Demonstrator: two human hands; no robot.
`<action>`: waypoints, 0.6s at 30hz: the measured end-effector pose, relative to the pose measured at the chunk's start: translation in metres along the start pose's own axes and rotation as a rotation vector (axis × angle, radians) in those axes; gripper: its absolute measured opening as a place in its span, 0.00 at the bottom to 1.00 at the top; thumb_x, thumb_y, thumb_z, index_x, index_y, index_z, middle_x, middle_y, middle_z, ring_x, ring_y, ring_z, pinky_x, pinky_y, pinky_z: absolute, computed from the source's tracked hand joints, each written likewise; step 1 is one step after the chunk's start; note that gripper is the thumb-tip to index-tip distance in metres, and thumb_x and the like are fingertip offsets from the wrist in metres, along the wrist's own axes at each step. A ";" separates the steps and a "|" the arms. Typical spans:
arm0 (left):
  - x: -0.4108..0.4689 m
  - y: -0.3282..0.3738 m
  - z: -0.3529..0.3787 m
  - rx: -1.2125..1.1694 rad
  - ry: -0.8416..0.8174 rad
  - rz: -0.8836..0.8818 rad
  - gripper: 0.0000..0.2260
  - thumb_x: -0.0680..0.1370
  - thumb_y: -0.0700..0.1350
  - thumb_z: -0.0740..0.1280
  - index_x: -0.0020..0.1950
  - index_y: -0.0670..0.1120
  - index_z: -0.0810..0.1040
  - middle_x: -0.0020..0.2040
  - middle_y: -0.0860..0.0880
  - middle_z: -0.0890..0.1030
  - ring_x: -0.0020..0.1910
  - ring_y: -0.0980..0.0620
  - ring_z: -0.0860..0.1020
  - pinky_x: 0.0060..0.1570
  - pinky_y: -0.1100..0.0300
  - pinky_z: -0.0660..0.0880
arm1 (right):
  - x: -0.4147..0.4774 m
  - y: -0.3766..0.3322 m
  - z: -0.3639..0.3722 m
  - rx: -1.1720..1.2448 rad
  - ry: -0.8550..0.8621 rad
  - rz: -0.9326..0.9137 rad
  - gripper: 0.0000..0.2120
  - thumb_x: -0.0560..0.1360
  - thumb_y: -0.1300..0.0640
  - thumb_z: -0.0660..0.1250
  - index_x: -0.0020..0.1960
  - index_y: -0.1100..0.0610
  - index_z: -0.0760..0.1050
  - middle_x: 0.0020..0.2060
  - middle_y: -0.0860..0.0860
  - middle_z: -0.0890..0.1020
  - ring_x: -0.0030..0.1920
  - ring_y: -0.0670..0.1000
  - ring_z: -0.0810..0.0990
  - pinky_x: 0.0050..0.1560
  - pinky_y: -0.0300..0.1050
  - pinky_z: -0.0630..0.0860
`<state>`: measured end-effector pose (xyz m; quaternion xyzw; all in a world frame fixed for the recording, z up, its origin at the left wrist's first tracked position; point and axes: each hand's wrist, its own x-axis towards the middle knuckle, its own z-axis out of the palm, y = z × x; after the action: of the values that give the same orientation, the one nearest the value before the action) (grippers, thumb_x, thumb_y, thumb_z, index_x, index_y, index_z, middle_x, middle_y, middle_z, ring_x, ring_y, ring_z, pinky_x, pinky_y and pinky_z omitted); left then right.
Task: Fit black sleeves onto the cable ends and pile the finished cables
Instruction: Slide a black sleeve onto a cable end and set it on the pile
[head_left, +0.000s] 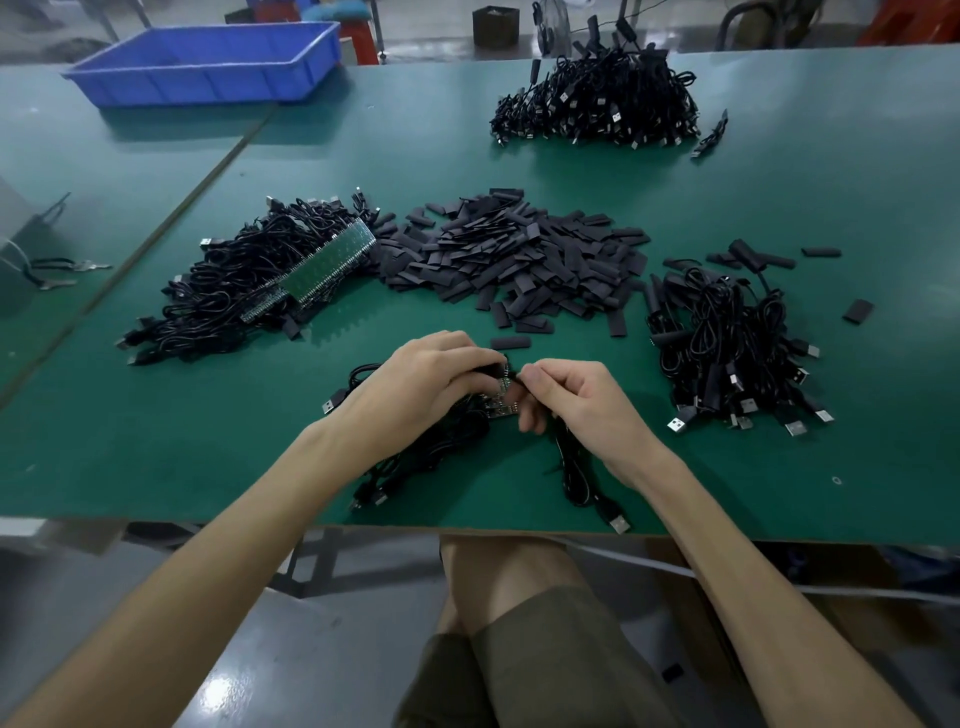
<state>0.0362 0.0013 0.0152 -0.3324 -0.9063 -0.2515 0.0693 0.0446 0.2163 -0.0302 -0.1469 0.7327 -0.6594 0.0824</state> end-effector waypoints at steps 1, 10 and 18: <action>-0.001 0.000 0.000 -0.003 -0.001 -0.003 0.12 0.82 0.43 0.68 0.63 0.41 0.82 0.51 0.46 0.81 0.51 0.46 0.79 0.55 0.48 0.76 | 0.000 0.000 0.000 -0.008 -0.003 0.001 0.15 0.86 0.56 0.62 0.46 0.60 0.83 0.32 0.52 0.83 0.34 0.48 0.79 0.40 0.38 0.76; 0.003 0.007 -0.001 0.057 -0.004 0.080 0.11 0.81 0.42 0.68 0.61 0.40 0.82 0.49 0.44 0.81 0.47 0.44 0.78 0.50 0.50 0.76 | 0.000 0.001 -0.002 -0.018 -0.011 0.001 0.15 0.85 0.59 0.63 0.45 0.64 0.81 0.31 0.52 0.80 0.33 0.47 0.78 0.38 0.39 0.75; 0.003 0.011 -0.002 0.134 -0.005 0.161 0.10 0.81 0.40 0.68 0.59 0.35 0.81 0.48 0.41 0.81 0.46 0.41 0.79 0.47 0.49 0.78 | 0.001 0.001 -0.003 -0.035 -0.033 -0.004 0.16 0.85 0.57 0.63 0.42 0.60 0.81 0.31 0.53 0.78 0.32 0.48 0.76 0.38 0.41 0.74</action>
<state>0.0409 0.0096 0.0226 -0.3994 -0.8916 -0.1833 0.1091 0.0426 0.2190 -0.0307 -0.1605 0.7423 -0.6442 0.0906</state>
